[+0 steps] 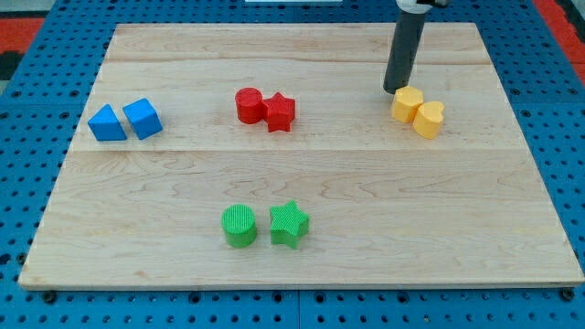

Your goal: Slide the green star to the top left corner of the board

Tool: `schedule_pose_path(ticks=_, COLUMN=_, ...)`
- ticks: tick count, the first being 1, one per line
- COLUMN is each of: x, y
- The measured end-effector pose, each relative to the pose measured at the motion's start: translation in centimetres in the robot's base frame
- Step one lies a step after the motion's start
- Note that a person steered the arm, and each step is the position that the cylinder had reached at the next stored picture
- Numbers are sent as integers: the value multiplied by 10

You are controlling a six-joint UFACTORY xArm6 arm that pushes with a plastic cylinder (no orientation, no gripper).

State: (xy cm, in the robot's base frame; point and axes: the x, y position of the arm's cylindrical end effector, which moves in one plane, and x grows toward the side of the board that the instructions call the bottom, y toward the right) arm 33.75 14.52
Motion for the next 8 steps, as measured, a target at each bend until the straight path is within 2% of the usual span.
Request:
schedule_pose_path(ticks=3, x=-12, y=-6)
schedule_pose_path(ticks=4, x=-13, y=-29)
schedule_pose_path(ticks=5, x=1, y=-89)
schedule_pose_path(ticks=7, x=193, y=-75)
schedule_pose_path(ticks=8, x=218, y=-86)
